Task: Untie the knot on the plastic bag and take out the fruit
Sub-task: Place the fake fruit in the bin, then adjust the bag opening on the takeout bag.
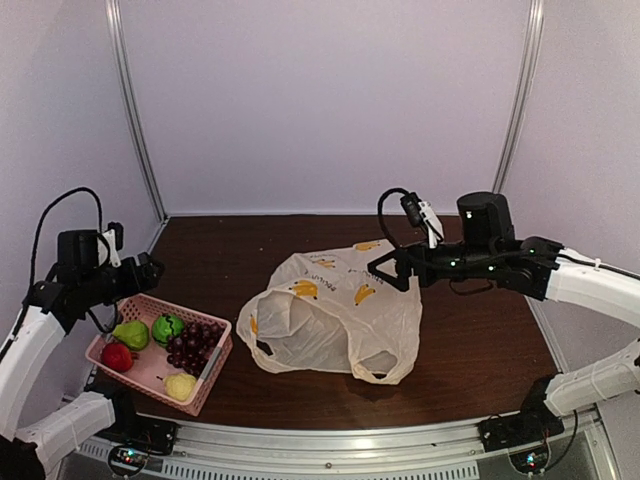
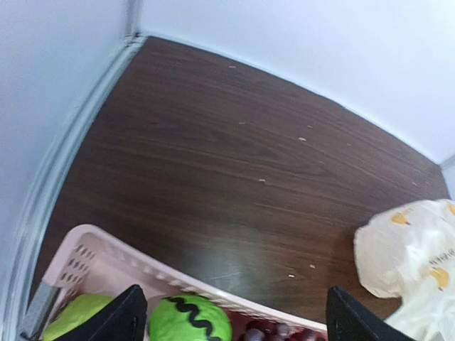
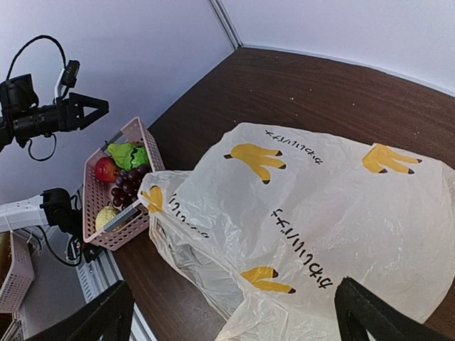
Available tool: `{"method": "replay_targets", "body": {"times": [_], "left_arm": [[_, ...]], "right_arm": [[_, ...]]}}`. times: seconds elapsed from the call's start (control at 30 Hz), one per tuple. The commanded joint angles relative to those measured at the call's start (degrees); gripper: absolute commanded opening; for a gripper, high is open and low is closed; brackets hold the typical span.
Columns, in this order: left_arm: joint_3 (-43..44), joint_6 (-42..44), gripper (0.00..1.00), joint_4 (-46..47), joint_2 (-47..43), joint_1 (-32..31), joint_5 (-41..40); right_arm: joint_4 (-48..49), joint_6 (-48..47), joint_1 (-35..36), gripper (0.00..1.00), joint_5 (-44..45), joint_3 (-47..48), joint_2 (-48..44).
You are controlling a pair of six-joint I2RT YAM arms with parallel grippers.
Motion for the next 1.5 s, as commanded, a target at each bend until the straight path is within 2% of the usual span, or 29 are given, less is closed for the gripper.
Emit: {"method": "replay_targets", "body": {"times": [0.0,0.1,0.2,0.33,0.43,0.57,0.83,0.87,0.9,1.03,1.13,1.3,1.4,1.47], "left_arm": [[2.1,5.3,0.88,5.6,1.6,-3.4,20.6],[3.0,5.3,0.88,8.5,5.0,-14.3,19.7],[4.9,6.2,0.89,10.7,9.8,-24.0,14.5],[5.8,7.1,0.91,14.3,16.8,-30.9,10.2],[5.8,6.2,0.97,16.4,22.2,-33.6,7.9],[3.8,4.5,0.98,22.5,26.1,-35.4,9.8],[2.1,2.6,0.96,30.3,32.3,-36.9,9.0],[1.9,2.4,0.93,31.2,32.8,-36.9,9.7],[1.6,1.9,0.85,32.9,33.0,-36.9,10.5],[1.1,0.7,0.39,36.5,32.4,-37.0,12.9],[0.9,0.6,0.21,37.6,31.3,-37.0,14.9],[0.7,0.9,0.03,37.6,29.4,-37.1,18.0],[0.7,1.0,0.0,37.2,28.1,-37.1,18.9],[0.9,1.0,0.0,36.9,27.4,-37.1,19.2]], "right_arm": [[-0.5,-4.0,1.9,1.0,-0.2,0.0,-3.5],[0.2,-5.7,5.2,1.0,4.2,0.0,-4.5],[-0.8,-8.3,10.5,1.0,17.9,0.1,-3.8],[-3.0,-10.2,14.3,1.0,27.5,2.1,0.9],[-2.4,-10.1,17.9,1.0,32.4,3.2,4.5],[0.3,-9.9,21.1,1.0,38.9,3.2,8.1],[2.5,-13.3,24.1,1.0,43.4,6.3,14.7],[2.8,-13.8,24.4,1.0,44.1,6.6,15.5],[2.8,-14.4,24.8,1.0,45.1,7.1,16.3],[2.2,-16.4,26.4,1.0,48.6,9.8,20.0],[4.0,-18.2,27.5,1.0,49.1,10.4,21.3],[4.4,-19.4,28.1,1.0,52.7,12.6,23.9],[2.3,-18.9,27.9,1.0,56.7,14.9,26.6],[2.3,-18.3,27.5,1.0,55.3,15.4,27.2]]}}
